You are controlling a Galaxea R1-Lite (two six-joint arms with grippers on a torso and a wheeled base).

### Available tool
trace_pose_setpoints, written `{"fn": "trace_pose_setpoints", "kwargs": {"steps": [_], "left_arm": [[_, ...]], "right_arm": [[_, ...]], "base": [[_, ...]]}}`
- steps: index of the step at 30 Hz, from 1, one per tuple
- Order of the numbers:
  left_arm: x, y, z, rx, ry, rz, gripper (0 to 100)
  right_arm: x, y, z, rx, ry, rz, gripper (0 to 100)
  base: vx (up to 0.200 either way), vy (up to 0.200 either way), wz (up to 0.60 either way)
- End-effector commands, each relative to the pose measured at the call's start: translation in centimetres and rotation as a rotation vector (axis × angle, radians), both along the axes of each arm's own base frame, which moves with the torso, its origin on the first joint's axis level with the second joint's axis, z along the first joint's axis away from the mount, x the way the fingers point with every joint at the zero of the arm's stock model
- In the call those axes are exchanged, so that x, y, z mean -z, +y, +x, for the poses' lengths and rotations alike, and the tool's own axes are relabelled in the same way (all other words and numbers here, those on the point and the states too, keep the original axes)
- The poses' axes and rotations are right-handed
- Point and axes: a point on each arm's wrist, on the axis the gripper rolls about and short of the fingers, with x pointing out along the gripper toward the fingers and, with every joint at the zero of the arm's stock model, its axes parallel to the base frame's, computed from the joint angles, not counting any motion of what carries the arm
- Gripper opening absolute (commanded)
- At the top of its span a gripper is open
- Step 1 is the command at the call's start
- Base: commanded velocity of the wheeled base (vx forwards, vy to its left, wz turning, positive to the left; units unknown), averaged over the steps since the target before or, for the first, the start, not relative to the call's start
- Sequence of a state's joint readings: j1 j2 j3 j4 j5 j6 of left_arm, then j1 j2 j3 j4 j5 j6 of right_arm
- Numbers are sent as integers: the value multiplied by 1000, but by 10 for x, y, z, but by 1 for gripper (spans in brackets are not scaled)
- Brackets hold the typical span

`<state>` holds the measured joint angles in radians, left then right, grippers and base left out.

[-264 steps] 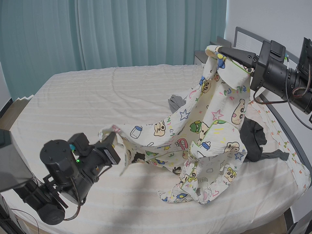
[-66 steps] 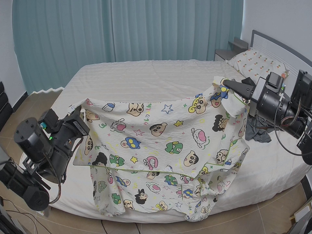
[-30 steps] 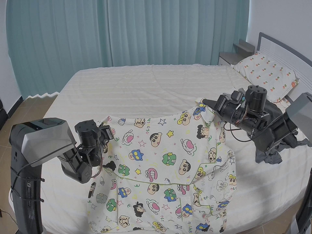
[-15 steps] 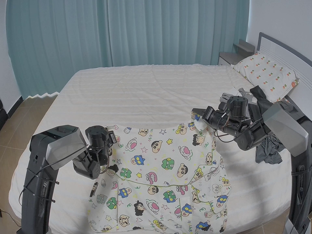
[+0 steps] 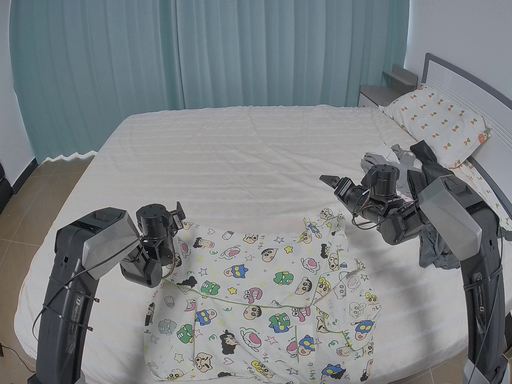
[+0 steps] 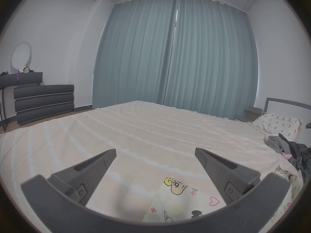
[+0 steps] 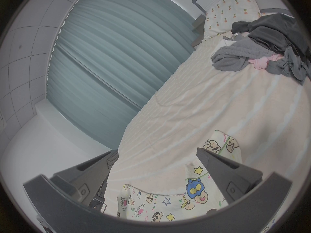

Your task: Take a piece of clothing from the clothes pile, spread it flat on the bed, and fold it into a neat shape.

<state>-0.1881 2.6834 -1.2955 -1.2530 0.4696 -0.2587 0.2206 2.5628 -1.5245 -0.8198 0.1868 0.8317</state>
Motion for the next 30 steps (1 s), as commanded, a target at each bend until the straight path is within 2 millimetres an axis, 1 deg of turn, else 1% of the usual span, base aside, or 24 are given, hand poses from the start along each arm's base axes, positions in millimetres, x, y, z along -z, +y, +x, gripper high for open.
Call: {"fn": "trace_pose_setpoints", "kwargs": {"steps": [1,3,4,5,6,7,8,11,12,13,14,15,16,17,18,20,21,22,23,24,25,26,28,30], "left_arm": [[-24,1,-23,2,16,-59,100],[-32,1,-35,7,25,-91,100],[-36,1,-39,9,25,-107,100],[-39,3,-47,14,34,-132,100],[-42,4,-55,28,44,-159,100],[-45,5,-63,49,57,-188,100],[-50,7,-75,78,71,-233,100],[-64,10,-102,141,104,-328,100],[-68,9,-115,166,123,-357,100],[-70,9,-123,175,134,-372,100],[-70,9,-123,175,134,-372,100],[-77,11,-145,197,160,-416,100],[-77,11,-145,197,160,-416,100],[-77,11,-145,197,160,-416,100],[-86,12,-174,252,167,-484,100],[-89,12,-192,284,172,-505,100],[-90,11,-196,289,173,-506,100],[-89,8,-204,303,180,-506,100],[-89,8,-204,303,180,-506,100],[-87,7,-218,312,198,-513,100],[-87,7,-218,312,198,-513,100],[-86,6,-228,317,199,-543,100],[-86,7,-231,312,188,-573,100],[-88,8,-233,308,161,-618,100]], "right_arm": [[-11,-16,-19,15,52,-1,100],[-23,-29,-36,-23,79,9,100],[-26,-34,-43,-39,92,13,100],[-30,-41,-54,-62,113,19,100],[-32,-48,-65,-75,133,21,100],[-32,-52,-71,-82,146,19,100],[-27,-61,-85,-91,182,5,100],[-10,-76,-112,-105,246,-63,100],[-1,-84,-124,-115,269,-101,100],[4,-89,-131,-122,282,-122,100],[4,-89,-131,-122,282,-122,100],[4,-89,-131,-122,282,-122,100],[17,-102,-150,-137,306,-177,100],[17,-102,-150,-137,306,-177,100],[30,-113,-172,-150,330,-249,100],[38,-115,-183,-174,353,-286,100],[39,-115,-185,-178,361,-292,100],[42,-114,-190,-191,377,-301,100],[42,-114,-190,-191,377,-301,100],[47,-110,-195,-206,403,-310,100],[47,-110,-195,-206,403,-310,100],[54,-106,-195,-226,421,-317,100],[61,-103,-194,-241,434,-327,100],[74,-101,-193,-258,461,-343,100]], "base": [[0,0,0],[0,0,0],[0,0,0],[0,0,0],[0,0,0],[0,0,0],[0,0,0],[0,0,0],[0,0,0],[0,0,0],[0,0,0],[0,0,0],[0,0,0],[0,0,0],[0,0,0],[0,0,0],[0,0,0],[0,0,0],[0,0,0],[0,0,0],[0,0,0],[0,0,0],[0,0,0],[0,0,0]]}}
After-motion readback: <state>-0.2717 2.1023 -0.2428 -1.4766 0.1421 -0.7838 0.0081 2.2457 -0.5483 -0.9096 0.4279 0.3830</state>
